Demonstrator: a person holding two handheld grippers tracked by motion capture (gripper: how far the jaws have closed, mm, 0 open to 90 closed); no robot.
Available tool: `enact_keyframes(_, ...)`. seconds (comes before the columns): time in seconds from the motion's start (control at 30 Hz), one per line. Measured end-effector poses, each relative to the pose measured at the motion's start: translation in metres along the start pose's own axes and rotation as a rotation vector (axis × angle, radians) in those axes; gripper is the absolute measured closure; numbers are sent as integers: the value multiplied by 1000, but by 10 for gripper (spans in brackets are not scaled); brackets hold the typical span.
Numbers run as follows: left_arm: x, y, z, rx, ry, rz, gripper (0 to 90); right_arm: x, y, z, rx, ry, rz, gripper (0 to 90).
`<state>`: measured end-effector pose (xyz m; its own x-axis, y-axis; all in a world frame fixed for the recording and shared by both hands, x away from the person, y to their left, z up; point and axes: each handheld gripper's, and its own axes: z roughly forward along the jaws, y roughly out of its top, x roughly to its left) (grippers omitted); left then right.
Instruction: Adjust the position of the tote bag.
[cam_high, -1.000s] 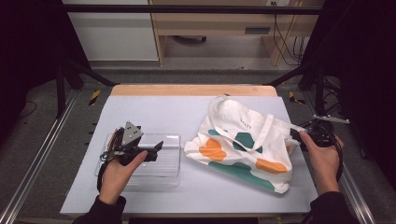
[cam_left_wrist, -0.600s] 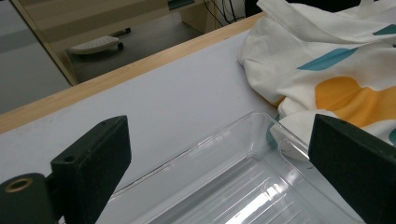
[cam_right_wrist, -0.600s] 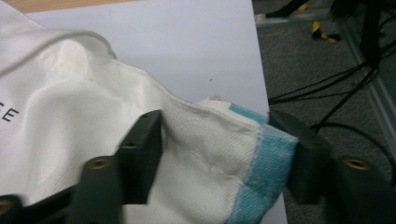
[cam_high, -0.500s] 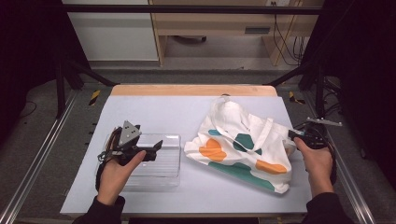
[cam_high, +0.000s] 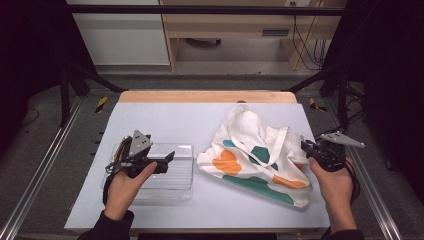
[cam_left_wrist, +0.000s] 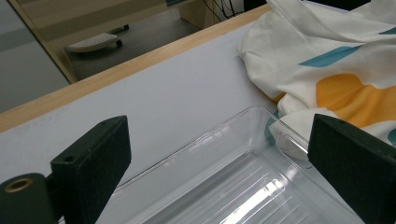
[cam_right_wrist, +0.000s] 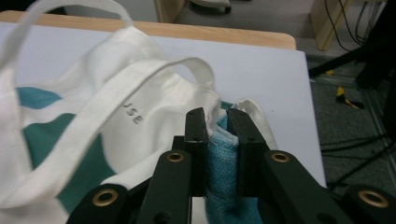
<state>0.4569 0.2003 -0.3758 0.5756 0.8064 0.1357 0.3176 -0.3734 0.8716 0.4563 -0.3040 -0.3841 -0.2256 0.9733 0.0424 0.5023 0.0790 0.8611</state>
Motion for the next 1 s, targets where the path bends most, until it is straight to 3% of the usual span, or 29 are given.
enact_keyframes(0.3, -5, 6, 3, -2, -7, 22, 60, 33, -9, -9, -55, 107, -23, 790)
enact_keyframes(0.67, -29, 33, 25, 26, -53, 118, 61, 71, -19, 0, -56, 223, -96, 792)
enact_keyframes(0.77, -37, 42, 37, 54, -83, 133, 61, 77, -23, -2, -55, 248, -118, 793)
enact_keyframes(1.0, -47, 65, 61, 91, -99, 198, 62, 78, -28, -12, -75, 326, -124, 794)
